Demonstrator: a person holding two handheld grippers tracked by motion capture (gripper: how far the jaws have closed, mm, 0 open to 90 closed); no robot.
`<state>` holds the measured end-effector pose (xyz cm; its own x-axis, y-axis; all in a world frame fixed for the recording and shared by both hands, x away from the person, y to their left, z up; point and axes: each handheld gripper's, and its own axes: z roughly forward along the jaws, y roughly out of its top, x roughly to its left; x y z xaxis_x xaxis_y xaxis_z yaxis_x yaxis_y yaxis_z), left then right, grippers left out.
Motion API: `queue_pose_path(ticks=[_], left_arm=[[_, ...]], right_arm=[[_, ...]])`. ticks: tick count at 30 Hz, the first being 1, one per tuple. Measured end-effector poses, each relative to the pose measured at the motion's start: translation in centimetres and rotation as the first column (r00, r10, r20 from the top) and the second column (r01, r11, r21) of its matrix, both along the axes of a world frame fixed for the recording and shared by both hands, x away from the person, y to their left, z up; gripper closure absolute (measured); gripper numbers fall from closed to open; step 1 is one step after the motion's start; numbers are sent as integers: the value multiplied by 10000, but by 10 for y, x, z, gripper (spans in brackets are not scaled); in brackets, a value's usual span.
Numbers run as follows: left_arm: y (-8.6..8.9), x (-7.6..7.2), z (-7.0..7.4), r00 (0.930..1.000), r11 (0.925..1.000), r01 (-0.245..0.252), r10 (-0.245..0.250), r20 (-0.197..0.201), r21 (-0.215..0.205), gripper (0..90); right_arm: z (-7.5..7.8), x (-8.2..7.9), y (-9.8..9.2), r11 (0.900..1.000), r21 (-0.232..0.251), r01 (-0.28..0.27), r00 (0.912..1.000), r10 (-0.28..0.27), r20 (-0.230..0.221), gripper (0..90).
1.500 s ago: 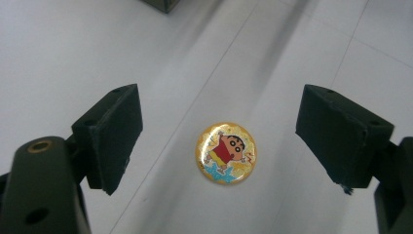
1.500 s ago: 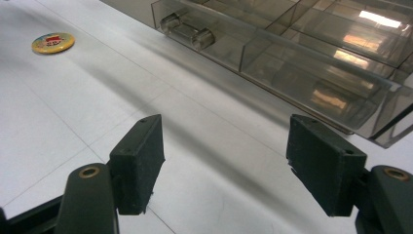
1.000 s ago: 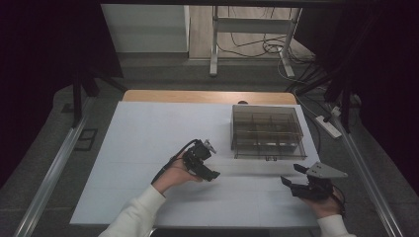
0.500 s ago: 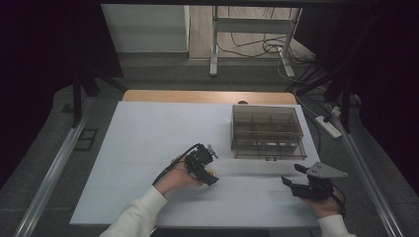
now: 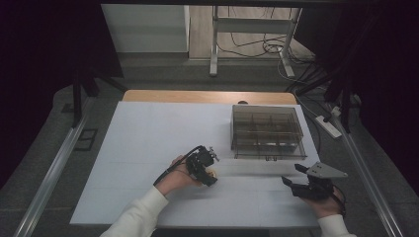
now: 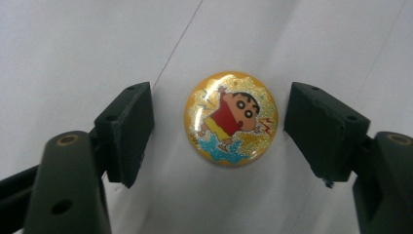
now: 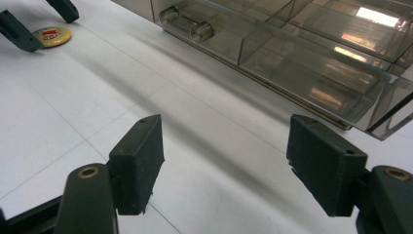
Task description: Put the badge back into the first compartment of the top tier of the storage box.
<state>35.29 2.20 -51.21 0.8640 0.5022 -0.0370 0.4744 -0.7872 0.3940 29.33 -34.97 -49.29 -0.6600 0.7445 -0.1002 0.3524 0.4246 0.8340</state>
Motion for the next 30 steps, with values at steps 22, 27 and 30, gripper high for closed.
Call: queue_pose_path(ticks=[22,27,30], left_arm=[[1,-4,3,9992,9990,386,-388,-61,-211,467],[2,-3,3,9991,9989,416,-417,-63,-236,467],[3,-3,4,9992,9989,379,-381,-71,-291,467]], right_arm=[[-1,0,0,10000,-33,10,10000,-10,-24,292],[-1,0,0,10000,-27,34,10000,-34,-2,293],[-1,0,0,10000,-20,29,10000,-29,-10,293]])
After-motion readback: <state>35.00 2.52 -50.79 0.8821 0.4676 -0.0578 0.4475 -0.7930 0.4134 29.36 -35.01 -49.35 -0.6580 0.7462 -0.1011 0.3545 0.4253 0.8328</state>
